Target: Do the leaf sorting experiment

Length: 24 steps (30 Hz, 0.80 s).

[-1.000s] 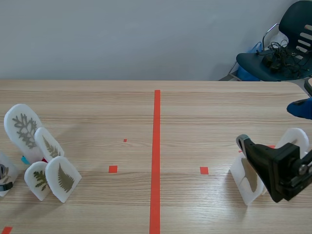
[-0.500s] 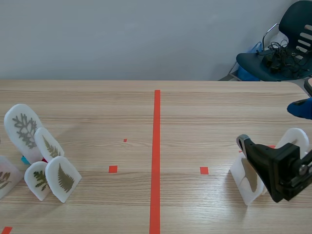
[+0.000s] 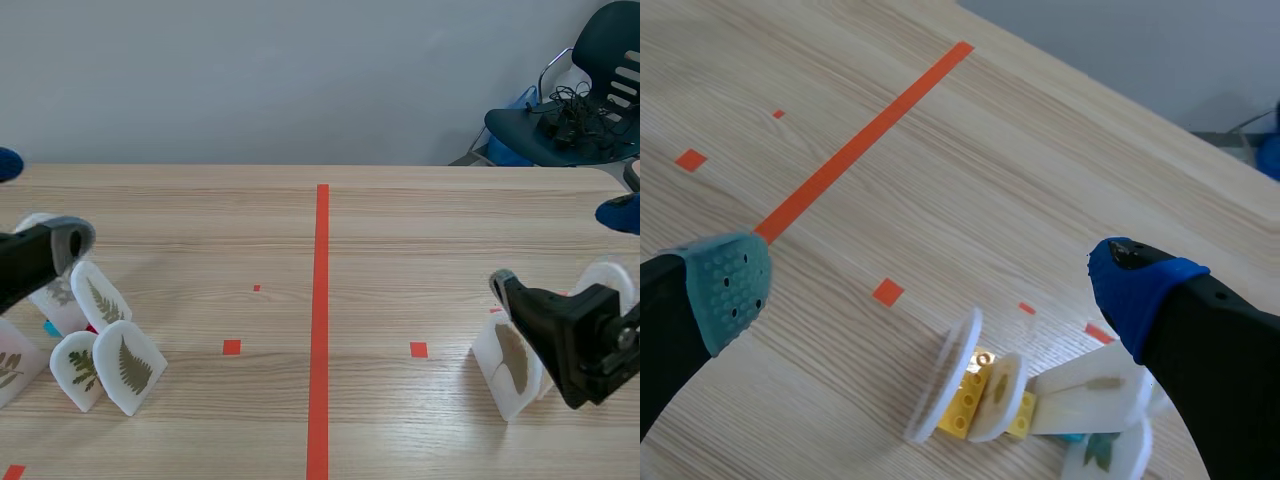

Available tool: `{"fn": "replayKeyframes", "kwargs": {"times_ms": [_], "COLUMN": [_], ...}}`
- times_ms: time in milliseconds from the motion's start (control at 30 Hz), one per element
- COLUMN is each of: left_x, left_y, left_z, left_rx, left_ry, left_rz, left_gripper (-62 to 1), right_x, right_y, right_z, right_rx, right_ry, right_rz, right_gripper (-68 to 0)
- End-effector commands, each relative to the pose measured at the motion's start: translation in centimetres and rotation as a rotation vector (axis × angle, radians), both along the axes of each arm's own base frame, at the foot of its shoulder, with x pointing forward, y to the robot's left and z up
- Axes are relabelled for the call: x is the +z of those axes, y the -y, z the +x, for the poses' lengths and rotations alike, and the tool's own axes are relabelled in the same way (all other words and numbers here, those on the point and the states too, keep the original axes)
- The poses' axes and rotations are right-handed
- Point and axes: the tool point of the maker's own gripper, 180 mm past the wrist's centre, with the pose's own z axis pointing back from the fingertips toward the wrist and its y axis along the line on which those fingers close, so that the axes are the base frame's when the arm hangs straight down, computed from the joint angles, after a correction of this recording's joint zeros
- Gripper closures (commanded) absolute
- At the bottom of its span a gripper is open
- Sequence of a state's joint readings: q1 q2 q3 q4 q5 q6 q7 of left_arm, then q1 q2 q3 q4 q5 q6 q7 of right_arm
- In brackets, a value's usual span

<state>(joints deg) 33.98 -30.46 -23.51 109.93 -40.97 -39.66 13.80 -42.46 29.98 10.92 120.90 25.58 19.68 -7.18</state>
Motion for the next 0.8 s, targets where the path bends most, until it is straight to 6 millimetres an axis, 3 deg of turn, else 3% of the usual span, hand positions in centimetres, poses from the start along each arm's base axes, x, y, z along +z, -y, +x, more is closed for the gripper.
{"fn": "replayKeyframes", "kwargs": {"times_ms": [0, 300, 767], "left_x": [-0.4, -3.2, -2.3], "left_y": [0.8, 5.0, 5.9], "left_z": [-0.4, -2.1, -2.3], "left_rx": [-0.004, -0.065, -0.084], "left_ry": [-0.023, -0.120, -0.097], "left_rz": [-0.042, -0.059, -0.127], "left_gripper": [-62.3, -62.3, -62.3], "right_x": [2.3, 3.1, 3.1], "right_y": [0.0, -0.3, -0.3], "right_z": [0.6, 0.7, 0.7], "right_rx": [-0.008, -0.018, -0.020], "right_ry": [0.069, 0.063, 0.063], "right_rz": [0.000, 0.085, 0.092], "right_gripper": [-67.9, -67.9, -67.9]}}
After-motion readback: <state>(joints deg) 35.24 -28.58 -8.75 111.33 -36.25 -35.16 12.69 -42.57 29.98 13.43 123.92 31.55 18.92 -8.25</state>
